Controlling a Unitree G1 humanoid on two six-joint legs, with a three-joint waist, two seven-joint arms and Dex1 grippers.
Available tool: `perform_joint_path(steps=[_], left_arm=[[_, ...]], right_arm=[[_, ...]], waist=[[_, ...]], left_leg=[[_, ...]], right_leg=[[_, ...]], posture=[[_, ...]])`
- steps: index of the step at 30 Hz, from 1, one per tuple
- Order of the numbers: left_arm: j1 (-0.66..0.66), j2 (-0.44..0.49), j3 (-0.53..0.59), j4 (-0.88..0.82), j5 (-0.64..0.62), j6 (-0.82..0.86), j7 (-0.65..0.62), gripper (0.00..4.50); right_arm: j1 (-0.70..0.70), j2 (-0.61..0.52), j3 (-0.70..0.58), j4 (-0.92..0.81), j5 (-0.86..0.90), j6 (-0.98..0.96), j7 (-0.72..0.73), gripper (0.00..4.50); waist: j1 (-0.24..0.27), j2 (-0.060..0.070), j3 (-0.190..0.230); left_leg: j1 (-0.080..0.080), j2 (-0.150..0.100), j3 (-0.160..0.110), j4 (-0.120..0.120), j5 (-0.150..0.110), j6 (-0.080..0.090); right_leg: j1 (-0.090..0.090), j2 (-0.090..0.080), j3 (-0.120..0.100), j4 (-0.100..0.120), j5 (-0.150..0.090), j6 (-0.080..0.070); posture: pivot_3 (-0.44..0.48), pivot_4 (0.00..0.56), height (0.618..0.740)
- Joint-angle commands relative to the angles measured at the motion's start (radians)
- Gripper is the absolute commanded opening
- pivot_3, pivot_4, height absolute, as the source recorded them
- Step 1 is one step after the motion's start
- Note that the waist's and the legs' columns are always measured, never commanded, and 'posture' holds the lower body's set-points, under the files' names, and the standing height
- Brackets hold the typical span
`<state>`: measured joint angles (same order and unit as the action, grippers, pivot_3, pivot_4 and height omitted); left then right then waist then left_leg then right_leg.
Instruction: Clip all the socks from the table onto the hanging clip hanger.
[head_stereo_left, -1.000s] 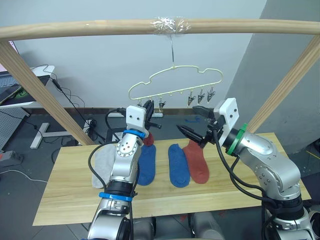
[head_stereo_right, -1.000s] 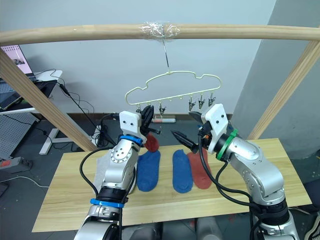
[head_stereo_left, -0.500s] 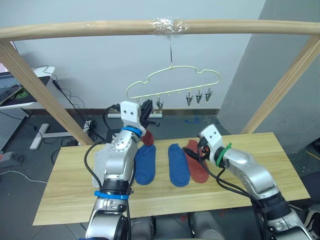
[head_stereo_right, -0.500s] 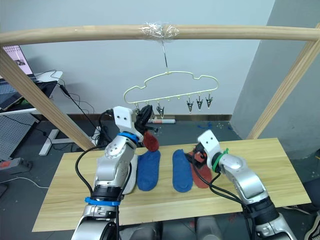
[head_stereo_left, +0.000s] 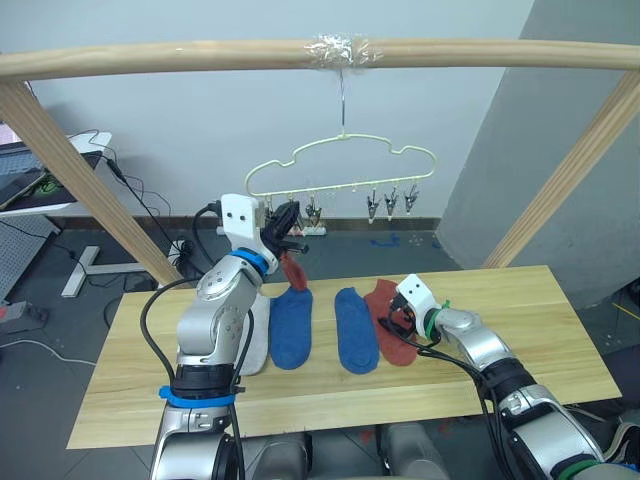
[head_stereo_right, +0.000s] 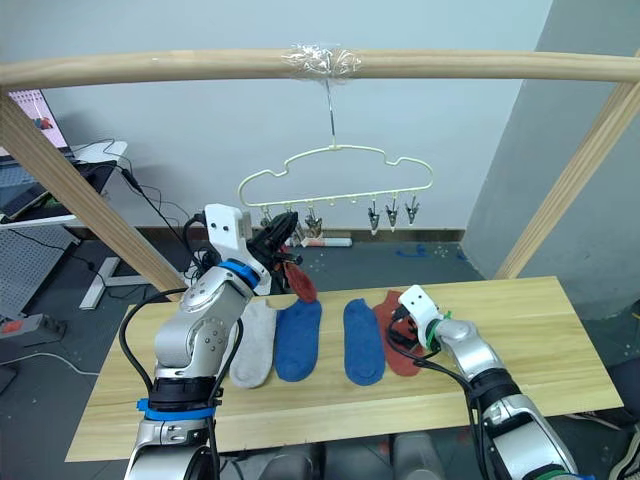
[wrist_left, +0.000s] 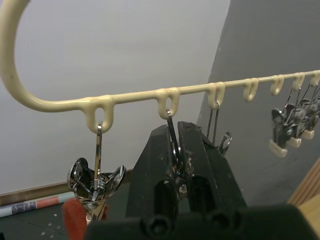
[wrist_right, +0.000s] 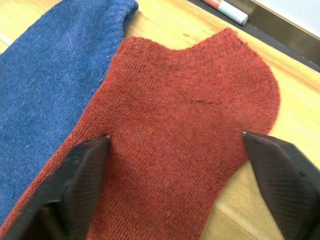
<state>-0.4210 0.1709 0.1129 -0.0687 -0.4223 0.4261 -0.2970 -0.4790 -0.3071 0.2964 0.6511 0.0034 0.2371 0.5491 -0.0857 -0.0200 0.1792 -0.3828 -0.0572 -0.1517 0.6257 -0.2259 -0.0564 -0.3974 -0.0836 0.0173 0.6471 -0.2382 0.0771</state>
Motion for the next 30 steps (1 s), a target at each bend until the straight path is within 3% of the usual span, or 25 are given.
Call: perform_joint_path(steps=[1,10,14,22,25,30], left_arm=[[-0.007,0.002,0.003,-0.039,-0.007,-0.003,-0.006,0.00],[-0.007,-0.008,0.019,-0.038,-0.052,0.049,-0.006,0.00],[-0.033,-0.024,0.094,-0.042,-0.247,0.226,-0.009,0.00],[-0.100,-0.006,0.297,0.071,-0.590,0.581,0.131,0.00],[-0.124,-0.007,0.334,0.077,-0.679,0.633,0.163,0.00],[-0.121,-0.007,0.315,0.068,-0.697,0.646,0.183,0.00]], right_arm=[[0.016,-0.002,-0.001,0.048,-0.027,-0.023,0.028,3.19],[0.103,-0.059,-0.052,-0.099,-0.034,-0.040,0.037,0.04],[0.195,-0.102,-0.104,-0.396,0.056,0.047,0.113,0.04],[0.278,-0.101,-0.077,-0.952,0.159,0.287,0.135,0.04],[0.244,-0.047,-0.058,-1.037,0.191,0.371,0.100,0.04],[0.191,0.019,-0.052,-1.041,0.206,0.430,0.057,0.04]], waist=[[0.001,0.000,0.000],[0.005,0.000,0.000],[0.005,0.001,0.000],[-0.002,0.000,-0.001],[-0.002,0.000,-0.001],[0.002,0.000,-0.001]], left_leg=[[0.002,0.000,-0.001,0.000,0.000,0.000],[0.006,0.000,-0.003,0.001,0.000,0.000],[0.005,0.000,-0.004,0.001,0.000,0.000],[0.005,0.001,-0.006,0.002,0.000,0.000],[0.004,0.001,-0.006,0.002,0.000,0.000],[0.004,0.001,-0.006,0.002,0.000,-0.001]], right_leg=[[0.003,0.000,-0.001,0.000,-0.001,0.002],[0.009,0.001,-0.001,-0.002,-0.001,0.003],[0.008,0.001,-0.001,-0.002,-0.002,0.003],[0.008,0.002,-0.003,-0.001,-0.002,0.004],[0.008,0.002,-0.003,-0.001,-0.002,0.004],[0.007,0.002,-0.003,-0.002,-0.002,0.003]], posture=[[-0.080,0.155,0.740],[-0.086,0.144,0.740],[-0.100,0.134,0.740],[-0.121,0.125,0.740],[-0.122,0.125,0.740],[-0.121,0.127,0.740]])
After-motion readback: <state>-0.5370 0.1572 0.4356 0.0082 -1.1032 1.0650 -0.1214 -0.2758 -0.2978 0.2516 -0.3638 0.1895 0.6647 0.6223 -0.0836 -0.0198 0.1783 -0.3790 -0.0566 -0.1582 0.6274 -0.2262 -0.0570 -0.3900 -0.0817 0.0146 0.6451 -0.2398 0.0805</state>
